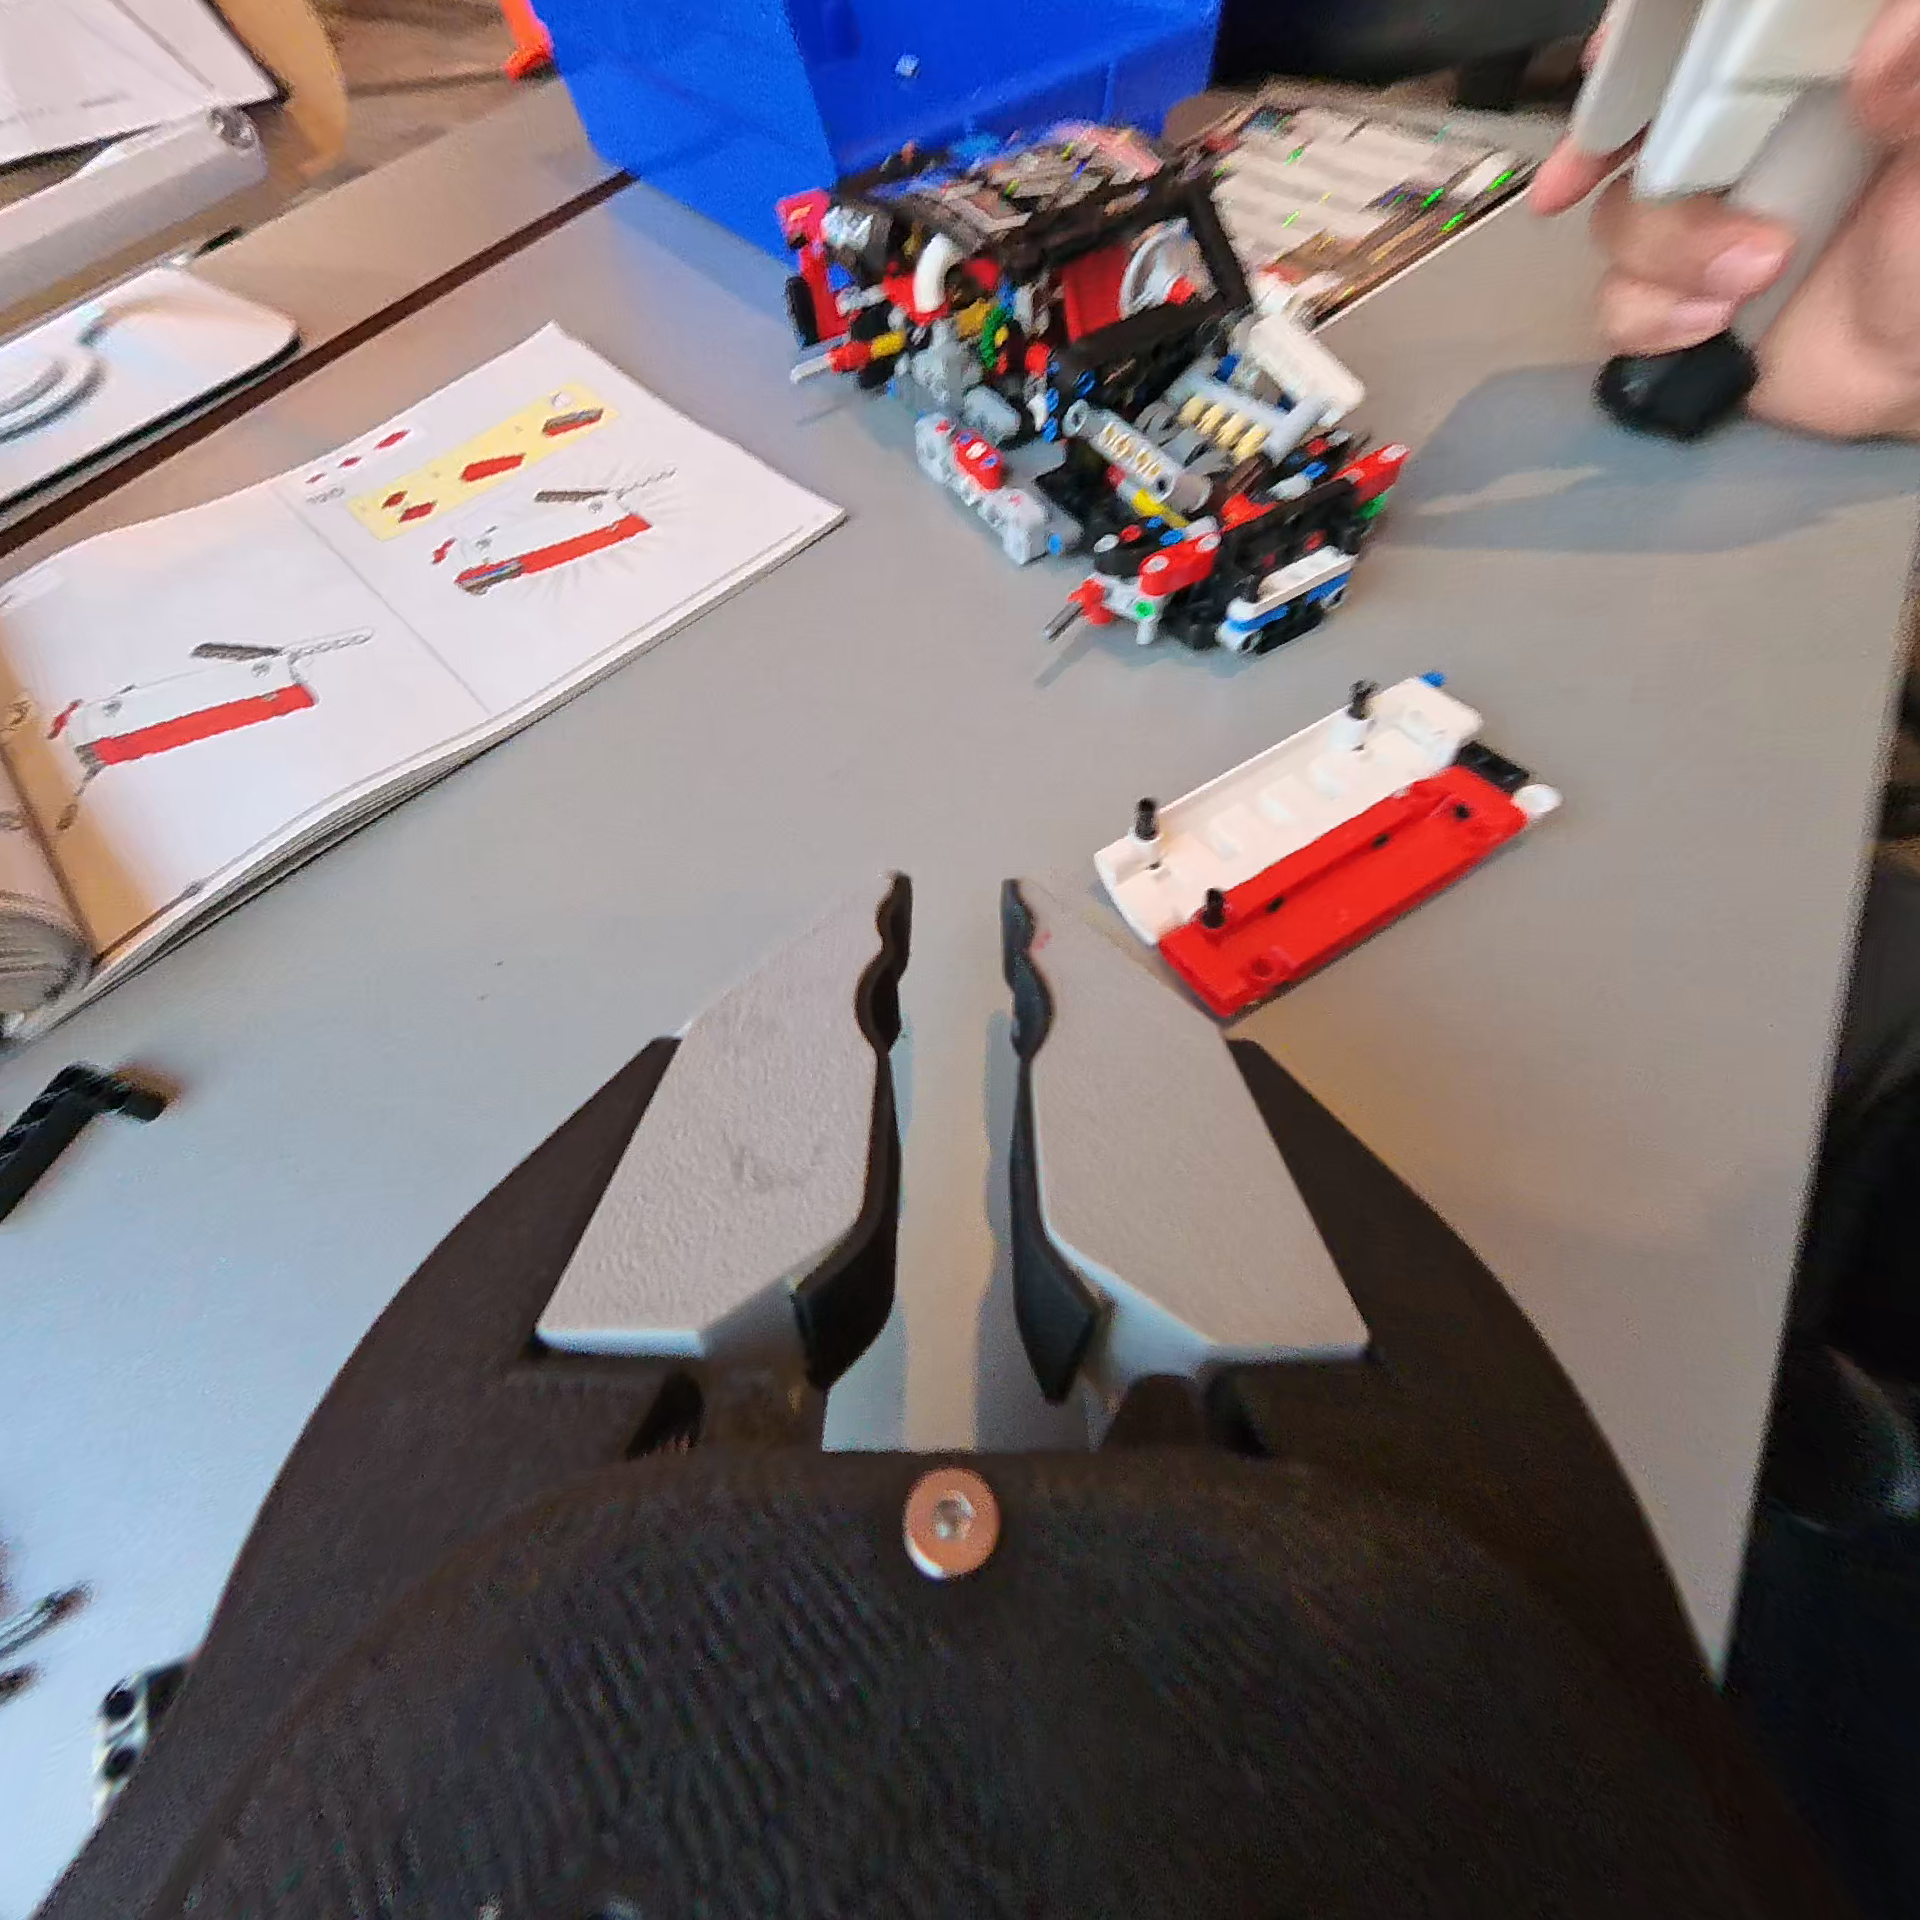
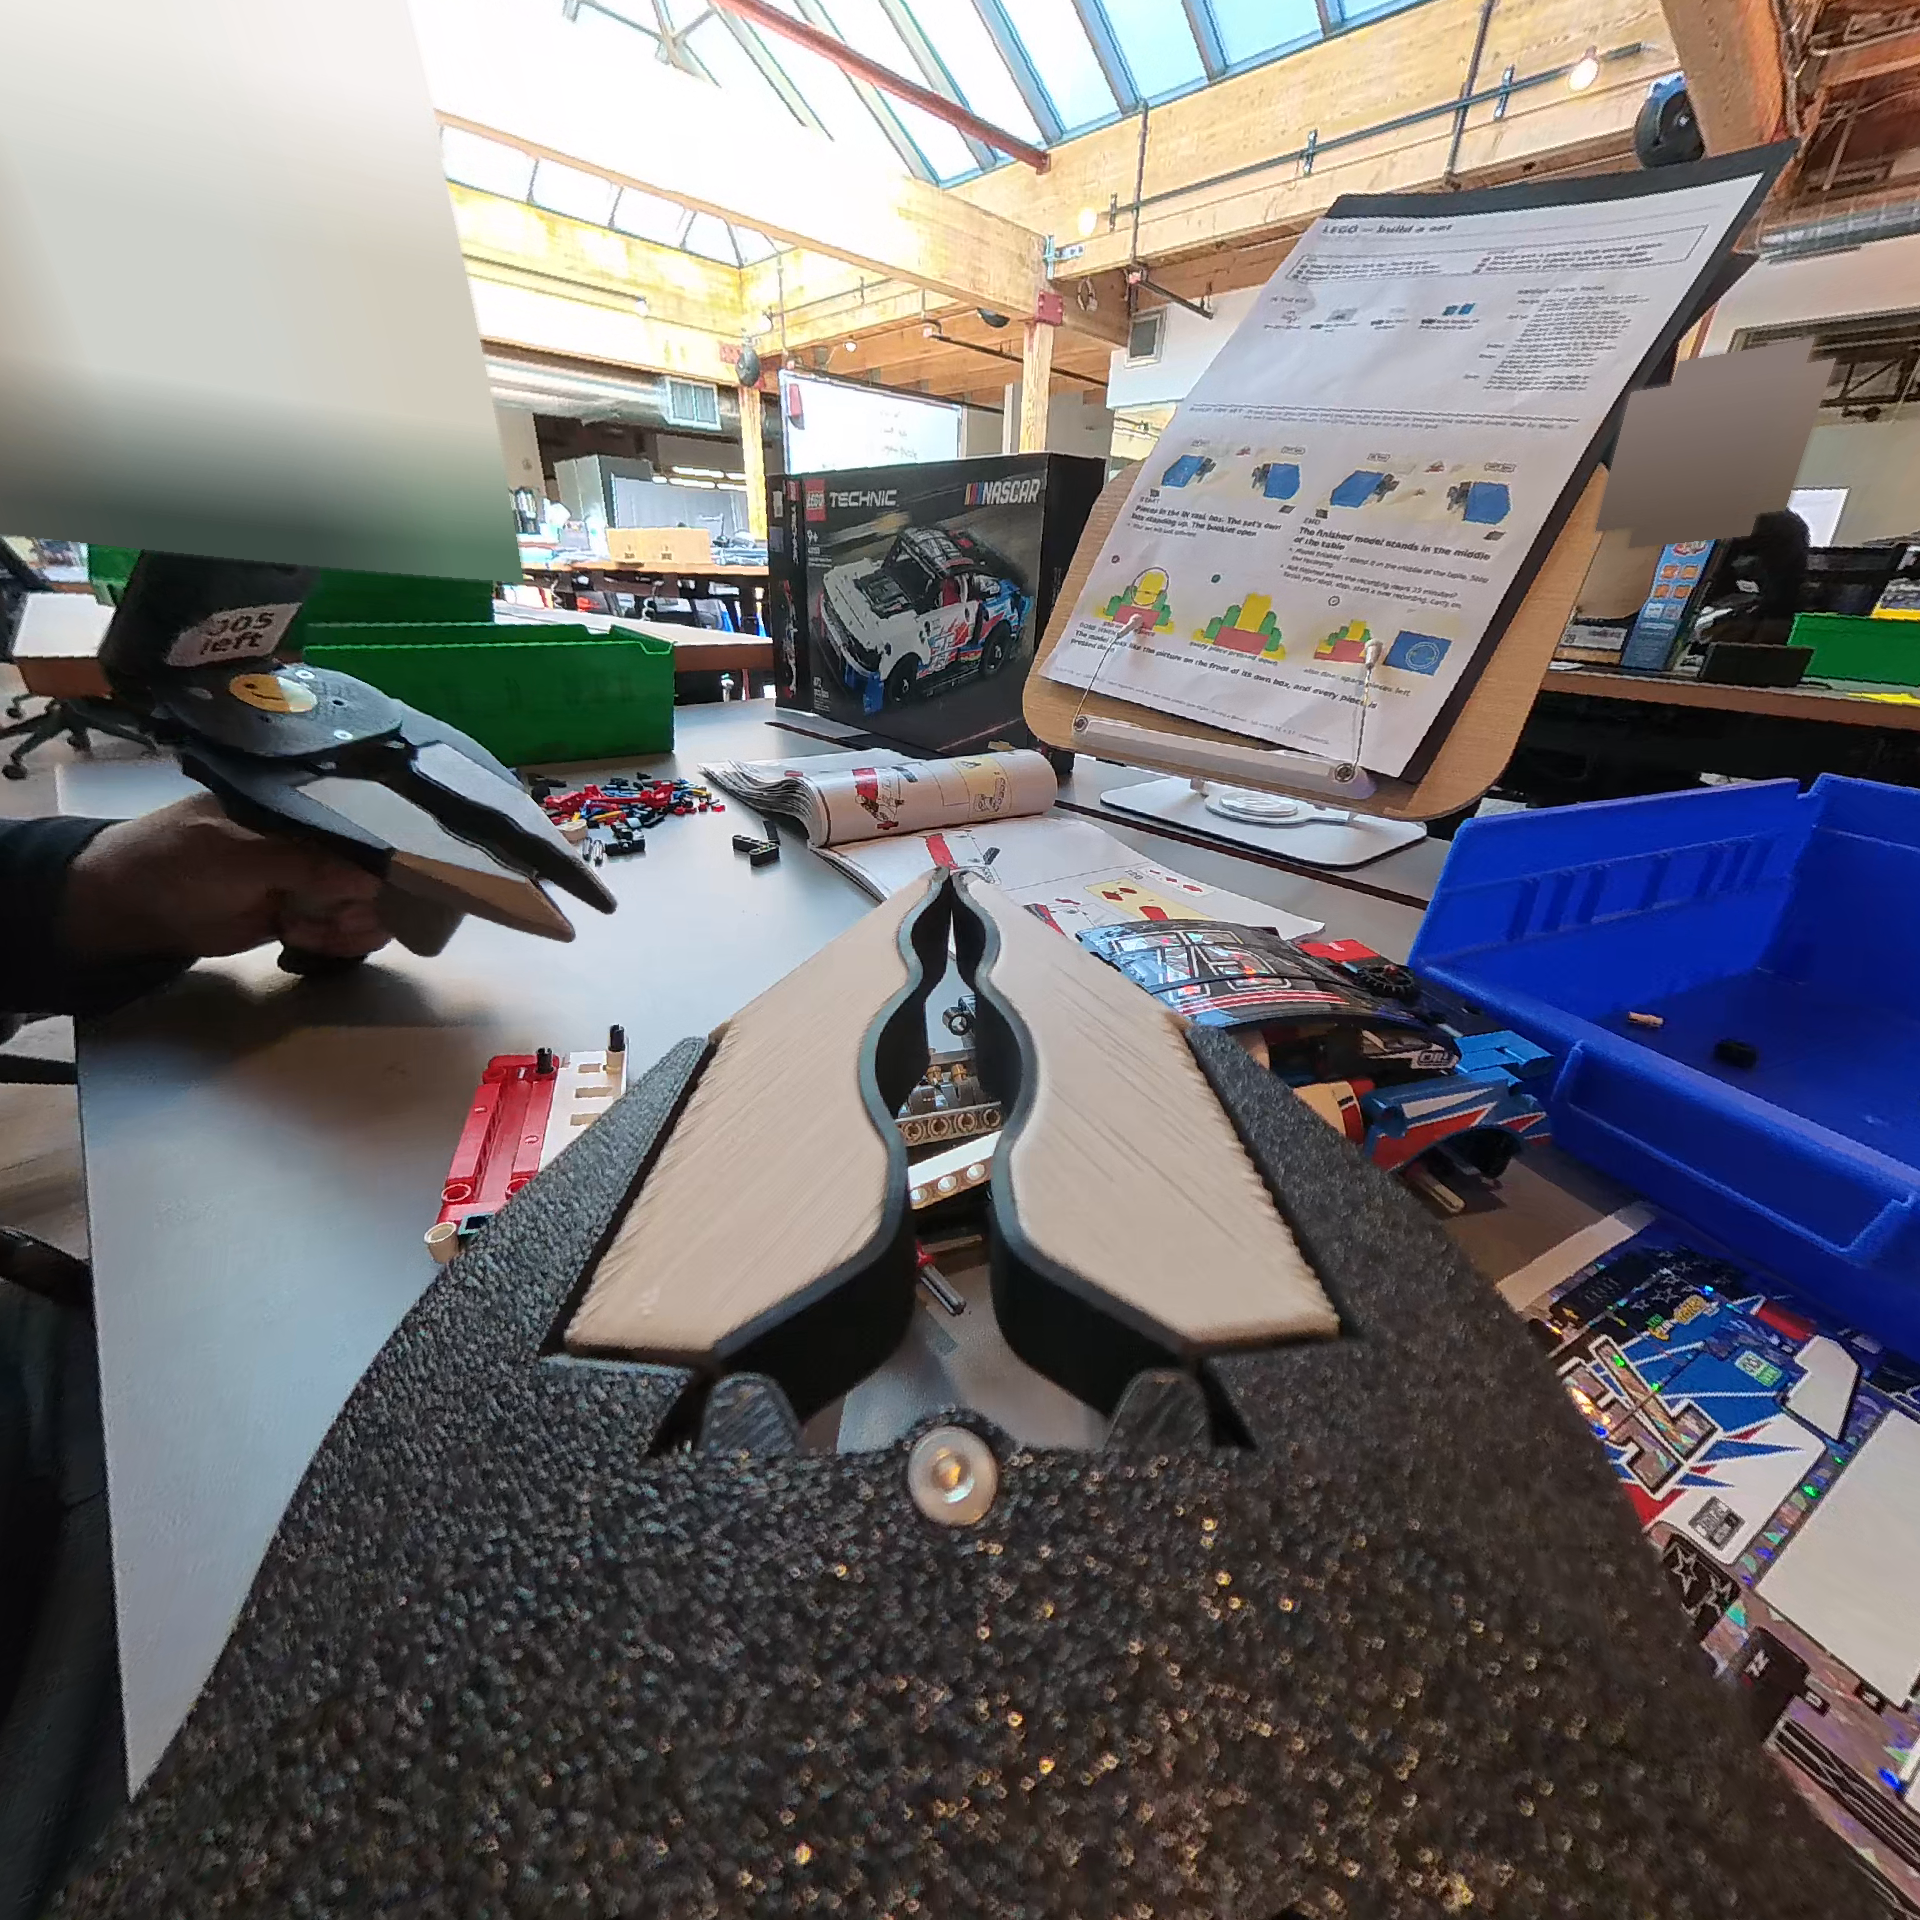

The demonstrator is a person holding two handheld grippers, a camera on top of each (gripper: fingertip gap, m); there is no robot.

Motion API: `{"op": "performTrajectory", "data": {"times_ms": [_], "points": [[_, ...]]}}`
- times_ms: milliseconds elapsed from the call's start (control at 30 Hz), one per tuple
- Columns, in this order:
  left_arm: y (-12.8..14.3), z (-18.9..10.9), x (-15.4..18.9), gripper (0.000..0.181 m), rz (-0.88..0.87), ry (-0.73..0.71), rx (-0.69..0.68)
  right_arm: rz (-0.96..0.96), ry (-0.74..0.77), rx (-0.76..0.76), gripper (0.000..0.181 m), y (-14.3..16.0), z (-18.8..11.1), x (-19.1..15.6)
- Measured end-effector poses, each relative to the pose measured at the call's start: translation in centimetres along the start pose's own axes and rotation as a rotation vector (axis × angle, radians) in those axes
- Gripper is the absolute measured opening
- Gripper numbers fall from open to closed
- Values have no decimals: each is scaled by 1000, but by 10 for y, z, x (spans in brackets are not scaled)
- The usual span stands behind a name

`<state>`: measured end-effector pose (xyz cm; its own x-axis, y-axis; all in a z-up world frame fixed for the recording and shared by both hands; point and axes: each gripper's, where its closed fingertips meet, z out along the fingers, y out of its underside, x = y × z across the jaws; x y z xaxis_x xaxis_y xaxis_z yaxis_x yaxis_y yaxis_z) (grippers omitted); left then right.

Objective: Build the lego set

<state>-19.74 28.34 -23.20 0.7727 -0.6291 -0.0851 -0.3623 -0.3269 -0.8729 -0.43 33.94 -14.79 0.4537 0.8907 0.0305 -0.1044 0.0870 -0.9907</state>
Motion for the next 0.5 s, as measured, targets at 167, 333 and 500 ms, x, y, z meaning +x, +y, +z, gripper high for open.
{"op": "performTrajectory", "data": {"times_ms": [167, 333, 500], "points": [[13, 9, -9, 4, 149, -198, -123, -4, 4, -4, 0, 0, 0, 0], [13, 4, -4, 2, 288, -286, -120, -8, 7, -4, 0, 1, 0, 0], [31, -58, -44, 5, 284, -242, -227, -17, 5, 0, 0, 0, 0, -1]]}}
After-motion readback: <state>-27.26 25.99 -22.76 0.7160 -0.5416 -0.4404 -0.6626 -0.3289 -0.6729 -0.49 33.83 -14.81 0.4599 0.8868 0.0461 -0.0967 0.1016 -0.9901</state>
